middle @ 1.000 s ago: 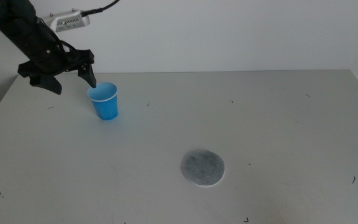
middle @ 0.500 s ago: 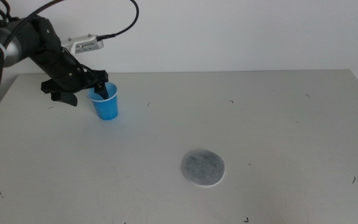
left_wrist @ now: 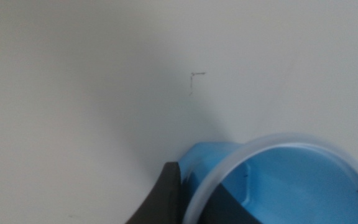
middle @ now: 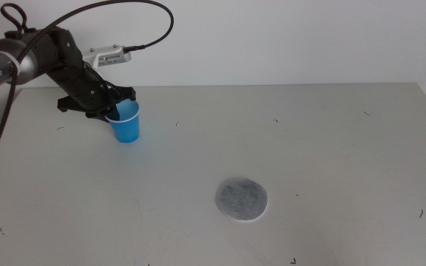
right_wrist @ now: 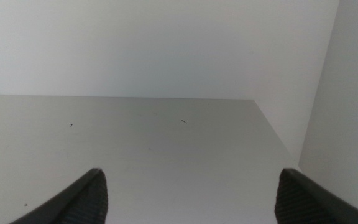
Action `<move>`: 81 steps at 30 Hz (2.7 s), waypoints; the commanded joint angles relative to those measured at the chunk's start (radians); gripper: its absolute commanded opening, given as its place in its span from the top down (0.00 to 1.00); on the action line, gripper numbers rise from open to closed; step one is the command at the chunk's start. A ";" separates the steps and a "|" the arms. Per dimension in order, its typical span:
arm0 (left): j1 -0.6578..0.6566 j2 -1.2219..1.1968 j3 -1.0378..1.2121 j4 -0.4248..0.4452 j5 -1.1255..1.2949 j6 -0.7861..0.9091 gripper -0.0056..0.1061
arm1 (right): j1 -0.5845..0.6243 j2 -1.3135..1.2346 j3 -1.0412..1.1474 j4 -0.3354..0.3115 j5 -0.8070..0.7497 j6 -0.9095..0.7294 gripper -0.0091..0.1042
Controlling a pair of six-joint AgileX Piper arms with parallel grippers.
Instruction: Place an empty cup on a cup mat.
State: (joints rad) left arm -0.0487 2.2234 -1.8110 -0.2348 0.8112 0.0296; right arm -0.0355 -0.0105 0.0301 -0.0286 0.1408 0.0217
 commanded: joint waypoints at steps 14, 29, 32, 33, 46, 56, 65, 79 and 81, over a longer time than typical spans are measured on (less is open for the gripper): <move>-0.015 -0.345 0.042 -0.027 0.128 -0.007 0.95 | 0.000 -0.026 -0.008 -0.014 -0.075 -0.005 0.09; -0.307 -0.659 0.280 0.057 0.138 -0.186 0.95 | 0.000 -0.026 -0.008 -0.014 -0.075 -0.005 0.09; -0.390 -0.637 0.280 0.069 0.108 -0.209 0.95 | 0.000 -0.026 -0.008 -0.014 -0.075 -0.005 0.09; -0.411 -0.628 0.279 0.074 0.096 -0.218 0.95 | 0.000 -0.026 -0.008 -0.014 -0.075 -0.005 0.09; -0.601 -0.405 0.279 0.076 -0.054 -0.223 0.95 | 0.000 -0.026 -0.008 -0.014 -0.075 -0.005 0.09; -0.610 -0.272 0.279 0.073 -0.118 -0.223 0.95 | 0.000 -0.026 -0.008 -0.014 -0.075 -0.005 0.09; -0.609 -0.253 0.279 0.069 -0.120 -0.212 0.86 | 0.000 -0.026 -0.008 -0.014 -0.075 -0.005 0.09; -0.609 -0.347 0.278 0.085 -0.070 -0.118 0.04 | 0.000 -0.026 -0.008 -0.014 -0.075 -0.005 0.09; -0.609 -0.383 0.278 0.084 -0.055 -0.090 0.01 | 0.000 -0.026 -0.008 -0.014 -0.075 -0.005 0.09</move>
State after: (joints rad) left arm -0.6527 1.9287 -1.5072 -0.1448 0.7697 -0.0837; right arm -0.0355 -0.0105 0.0301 -0.0286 0.1408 0.0217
